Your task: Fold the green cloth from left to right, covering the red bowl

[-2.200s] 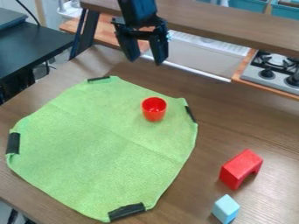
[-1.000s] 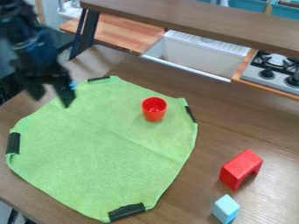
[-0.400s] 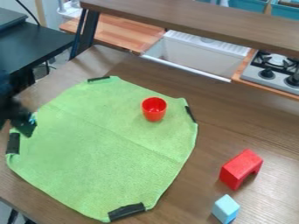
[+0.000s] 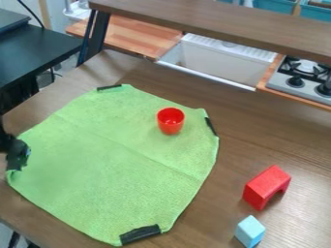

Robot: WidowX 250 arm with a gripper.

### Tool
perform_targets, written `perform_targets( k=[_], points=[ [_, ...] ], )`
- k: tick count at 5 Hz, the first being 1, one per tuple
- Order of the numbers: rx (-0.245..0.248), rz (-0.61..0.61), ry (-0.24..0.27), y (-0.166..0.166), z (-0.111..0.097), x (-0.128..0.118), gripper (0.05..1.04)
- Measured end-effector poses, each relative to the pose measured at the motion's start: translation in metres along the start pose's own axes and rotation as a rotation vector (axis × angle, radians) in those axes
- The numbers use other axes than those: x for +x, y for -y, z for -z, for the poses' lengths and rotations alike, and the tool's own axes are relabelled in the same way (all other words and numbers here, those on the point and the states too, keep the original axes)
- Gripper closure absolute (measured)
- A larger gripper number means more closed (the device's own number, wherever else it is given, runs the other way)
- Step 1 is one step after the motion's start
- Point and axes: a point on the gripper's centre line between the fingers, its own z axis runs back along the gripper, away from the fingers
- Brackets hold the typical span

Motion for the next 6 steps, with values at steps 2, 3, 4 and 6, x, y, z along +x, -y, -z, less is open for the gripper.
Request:
perform_targets(
  k=[2, 3, 4, 6],
  points=[
    [0.015, -0.116, 0.071, -0.004, 0.012, -0.004, 0.083],
    [0.015, -0.129, 0.069, -0.004, 0.015, -0.006, 0.083],
    [0.021, -0.128, 0.048, -0.005, 0.020, -0.012, 0.128],
    [0.033, -0.157, 0.056, -0.007, 0.027, -0.011, 0.709]
  ],
)
